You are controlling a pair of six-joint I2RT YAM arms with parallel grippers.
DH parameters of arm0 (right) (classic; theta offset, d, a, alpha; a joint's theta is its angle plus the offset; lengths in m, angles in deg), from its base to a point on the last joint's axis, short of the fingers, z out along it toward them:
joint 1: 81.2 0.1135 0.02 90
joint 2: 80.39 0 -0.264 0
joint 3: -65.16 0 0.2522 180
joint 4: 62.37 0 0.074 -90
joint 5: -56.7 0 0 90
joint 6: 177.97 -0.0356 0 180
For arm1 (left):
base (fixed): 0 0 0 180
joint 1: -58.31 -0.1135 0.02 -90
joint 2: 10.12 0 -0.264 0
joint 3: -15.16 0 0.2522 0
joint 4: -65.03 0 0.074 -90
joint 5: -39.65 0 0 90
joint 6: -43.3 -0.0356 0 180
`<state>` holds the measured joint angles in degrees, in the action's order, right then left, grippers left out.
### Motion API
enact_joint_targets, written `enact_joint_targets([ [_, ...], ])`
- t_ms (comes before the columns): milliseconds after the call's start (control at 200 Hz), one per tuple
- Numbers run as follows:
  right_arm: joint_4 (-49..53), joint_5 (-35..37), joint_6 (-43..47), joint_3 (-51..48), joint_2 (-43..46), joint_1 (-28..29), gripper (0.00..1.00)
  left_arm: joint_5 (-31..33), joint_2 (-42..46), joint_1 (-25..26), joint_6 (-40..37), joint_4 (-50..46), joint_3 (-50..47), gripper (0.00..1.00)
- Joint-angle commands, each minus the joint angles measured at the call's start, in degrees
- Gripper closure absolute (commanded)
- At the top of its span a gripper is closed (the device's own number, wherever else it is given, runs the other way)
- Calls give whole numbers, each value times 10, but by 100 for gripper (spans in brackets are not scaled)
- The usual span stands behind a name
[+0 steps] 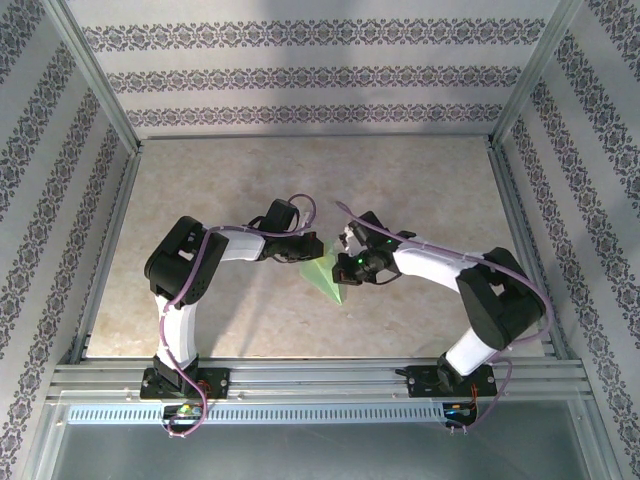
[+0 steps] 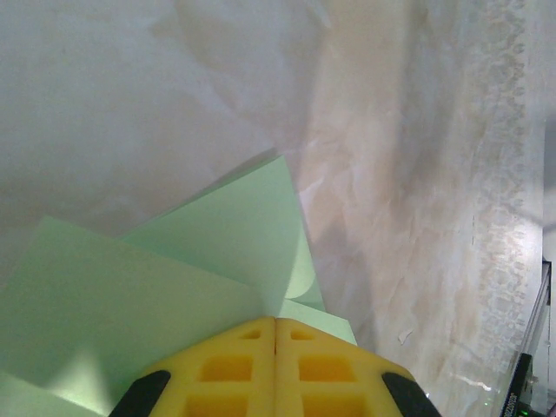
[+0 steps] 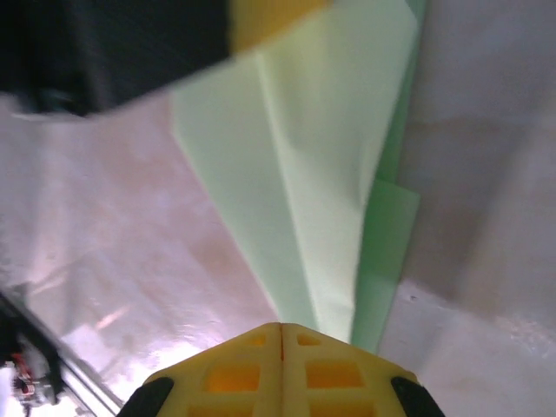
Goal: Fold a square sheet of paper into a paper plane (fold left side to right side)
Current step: Fourth fold the wing at the center of the table.
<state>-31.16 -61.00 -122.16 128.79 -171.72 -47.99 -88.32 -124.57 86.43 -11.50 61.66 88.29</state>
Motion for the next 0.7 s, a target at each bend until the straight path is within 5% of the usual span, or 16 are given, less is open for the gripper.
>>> enact_joint_targets([
  [0,-24,-27,-21,-3,17,-5,100,18,-14,-1,-1,-26,-29,100],
  [695,-144,16,-65,32,-107,18,100,29,-11,-2,-19,-47,-21,100],
])
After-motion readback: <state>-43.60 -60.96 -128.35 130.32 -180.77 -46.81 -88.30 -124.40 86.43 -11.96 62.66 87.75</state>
